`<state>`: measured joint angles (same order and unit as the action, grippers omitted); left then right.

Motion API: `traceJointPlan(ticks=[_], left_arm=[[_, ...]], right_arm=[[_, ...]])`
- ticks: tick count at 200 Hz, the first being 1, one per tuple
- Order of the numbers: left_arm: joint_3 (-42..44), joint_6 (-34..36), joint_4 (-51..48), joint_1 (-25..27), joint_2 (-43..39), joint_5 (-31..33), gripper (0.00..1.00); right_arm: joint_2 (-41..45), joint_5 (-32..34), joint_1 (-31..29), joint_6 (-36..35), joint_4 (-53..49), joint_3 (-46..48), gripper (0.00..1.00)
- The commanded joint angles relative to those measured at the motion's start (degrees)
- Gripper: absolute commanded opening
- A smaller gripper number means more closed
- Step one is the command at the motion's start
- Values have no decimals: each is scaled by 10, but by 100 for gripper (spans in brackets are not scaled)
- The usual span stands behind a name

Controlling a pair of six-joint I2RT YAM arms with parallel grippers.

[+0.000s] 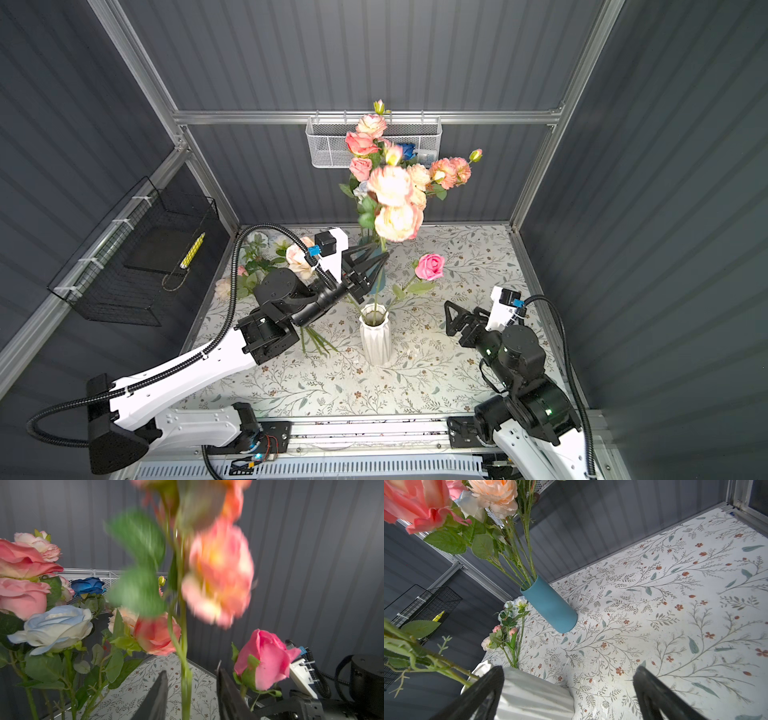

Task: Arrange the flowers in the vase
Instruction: 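Open the left gripper and raise it away from the lisianthus, then lower the left gripper onto the remaining loose flower stems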

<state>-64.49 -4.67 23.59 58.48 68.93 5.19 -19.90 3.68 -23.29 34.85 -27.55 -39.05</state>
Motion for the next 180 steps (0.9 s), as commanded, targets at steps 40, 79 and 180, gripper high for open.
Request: traceJointPlan(ticks=[40, 79, 180], left_arm=[[-31, -17, 10, 3, -33, -7, 79], [-54, -14, -3, 2, -73, 9, 86], [65, 19, -5, 2, -263, 225, 89]], right_arm=[[9, 5, 1, -4, -3, -10, 99], [11, 5, 1, -3, -4, -9, 99], [-3, -9, 1, 5, 13, -2, 99]])
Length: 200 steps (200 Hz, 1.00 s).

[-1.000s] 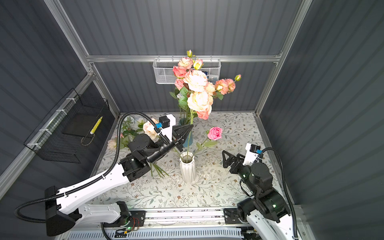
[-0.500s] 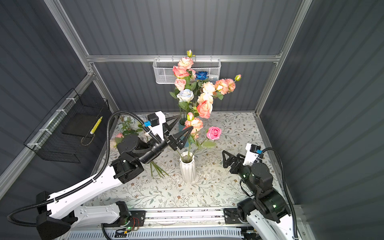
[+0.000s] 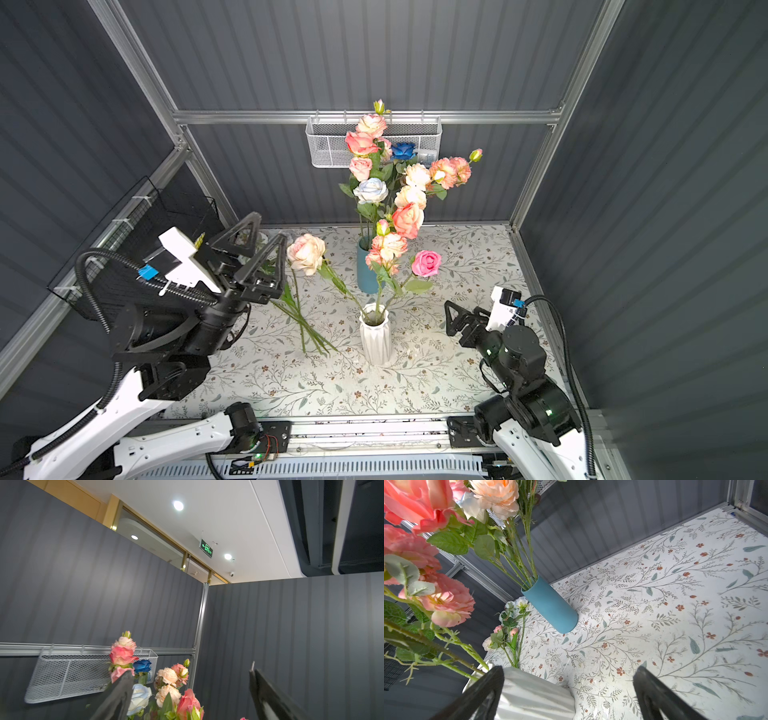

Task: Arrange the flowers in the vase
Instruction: 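Lower the left gripper onto the remaining loose flower stems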

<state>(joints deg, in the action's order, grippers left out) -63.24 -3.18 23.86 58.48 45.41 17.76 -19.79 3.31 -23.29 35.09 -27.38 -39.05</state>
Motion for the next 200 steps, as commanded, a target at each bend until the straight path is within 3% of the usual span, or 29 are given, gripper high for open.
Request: traceJointPlan(ticks=[1, 35, 80, 112, 126, 145, 170, 200], left_arm=[[55, 4, -8, 2, -29, 102, 89], [136, -20, -20, 2, -103, 186, 86], [199, -78, -95, 2, -139, 334, 67], [214, -130, -214, 1, -109, 458, 74], [208, -159, -282, -2, -78, 472, 76], [210, -223, -353, -47, -43, 413, 75], [231, -317, -402, -210, -4, 228, 70], [213, -345, -390, -357, 102, 46, 69]], right_arm=[[-4, -6, 1, 3, 11, -2, 99], [-9, -9, 1, 2, 16, -2, 99], [-6, -14, 1, 12, 28, 13, 99], [3, -17, 1, 18, 29, 22, 99], [6, -20, 1, 19, 28, 25, 99], [8, -22, 1, 16, 26, 25, 99], [13, -23, 1, 14, 24, 26, 99], [26, -23, 1, 14, 18, 29, 99]])
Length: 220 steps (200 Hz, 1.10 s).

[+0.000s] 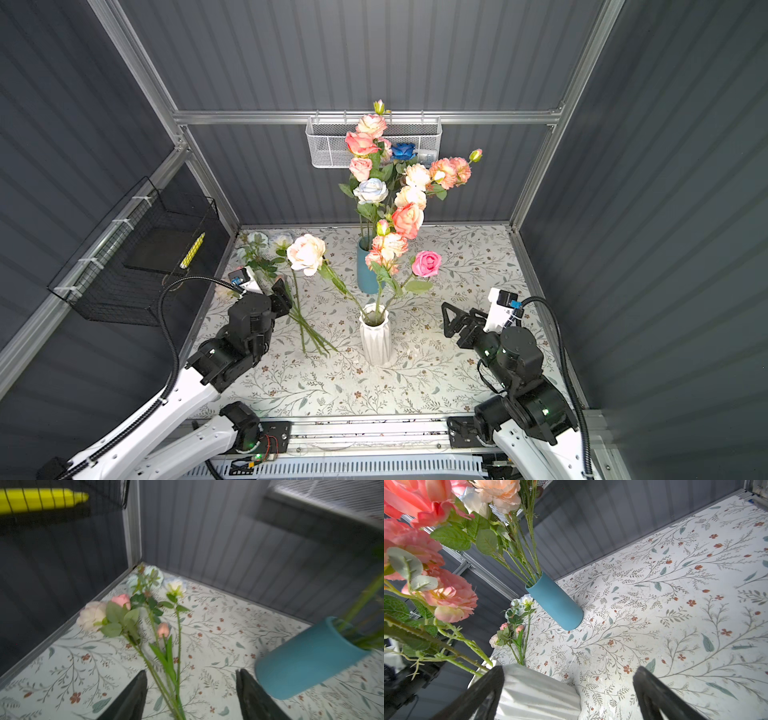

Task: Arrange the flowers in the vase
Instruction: 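Lower the left gripper onto the remaining loose flower stems, then close the left gripper on the cream rose stem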

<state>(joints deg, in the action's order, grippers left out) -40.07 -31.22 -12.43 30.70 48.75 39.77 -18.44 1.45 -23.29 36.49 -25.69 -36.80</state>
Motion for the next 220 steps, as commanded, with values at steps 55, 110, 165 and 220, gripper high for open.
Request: traceJointPlan(ticks=[55, 110, 165, 220], left_arm=[[-101, -97, -9, -200, 286, -279, 53], [-44, -170, 53, -292, 343, -327, 43], [-33, -181, 157, -307, 393, -346, 53], [-58, -165, 161, -307, 463, -360, 27]], right_arm=[[32, 5, 1, -4, -17, 8, 99], [45, 13, 2, -13, -31, 9, 99], [39, 15, 1, -17, -27, 11, 99], [30, 16, 1, -18, -24, 9, 99]])
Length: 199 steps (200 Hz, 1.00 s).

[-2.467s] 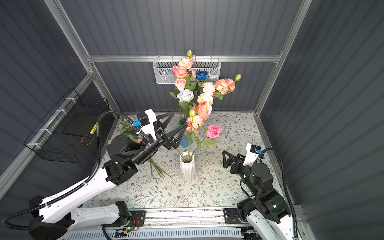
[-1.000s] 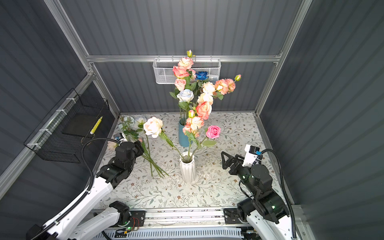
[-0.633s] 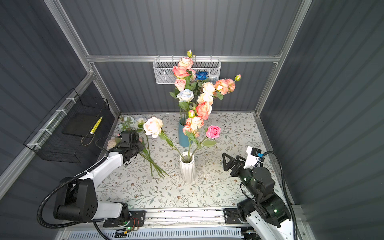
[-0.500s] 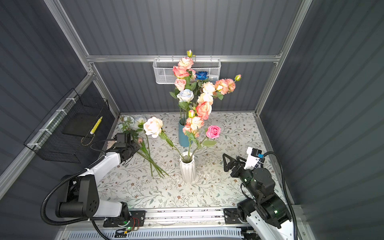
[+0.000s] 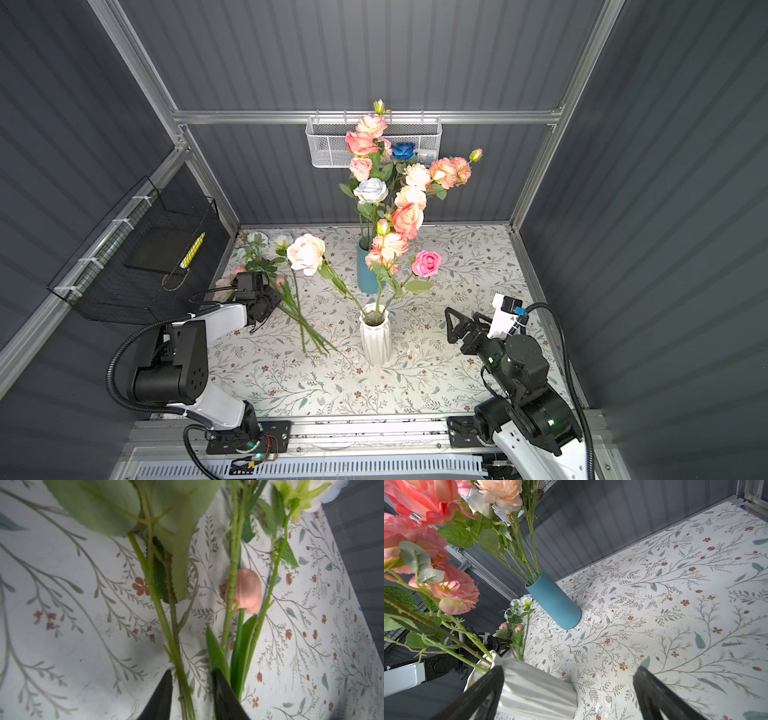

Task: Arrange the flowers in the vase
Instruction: 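Close the left gripper on the cream rose stem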

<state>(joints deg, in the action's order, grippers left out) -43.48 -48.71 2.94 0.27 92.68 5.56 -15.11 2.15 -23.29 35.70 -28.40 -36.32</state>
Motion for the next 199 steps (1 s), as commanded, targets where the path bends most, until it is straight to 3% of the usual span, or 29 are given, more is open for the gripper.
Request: traceJointPlan(ticks=[1, 26, 50, 85, 108, 133, 150, 165, 185, 199], left_arm=[[-24, 10, 7, -3, 24, -18, 26], [-20, 12, 21, -3, 16, -26, 0], [-47, 23, 11, 12, -17, -33, 0], [-138, 93, -84, 80, -32, 7, 0], [-148, 103, -117, 84, -51, 8, 0], [-148, 132, -124, 85, -86, -7, 0], [-179, 158, -147, 85, -68, -60, 0], [-220, 173, -201, 87, -31, -101, 19], [-212, 171, -203, 87, -18, -103, 55], [-203, 166, -191, 87, -12, -104, 65]], right_arm=[[-4, 8, 1, -10, 3, 4, 99], [-6, 10, 1, -9, 5, 5, 99], [-11, 7, 1, -8, 9, 5, 99], [-15, 4, 1, -3, 16, 9, 99], [-16, 0, 0, 0, 19, 10, 99], [-21, -4, 1, -1, 16, 7, 99], [-24, -7, 1, -3, 21, 5, 99], [-27, -10, 1, -2, 21, 3, 99], [-29, -12, 1, 0, 24, 2, 99], [-29, -12, 1, 2, 24, 3, 99]])
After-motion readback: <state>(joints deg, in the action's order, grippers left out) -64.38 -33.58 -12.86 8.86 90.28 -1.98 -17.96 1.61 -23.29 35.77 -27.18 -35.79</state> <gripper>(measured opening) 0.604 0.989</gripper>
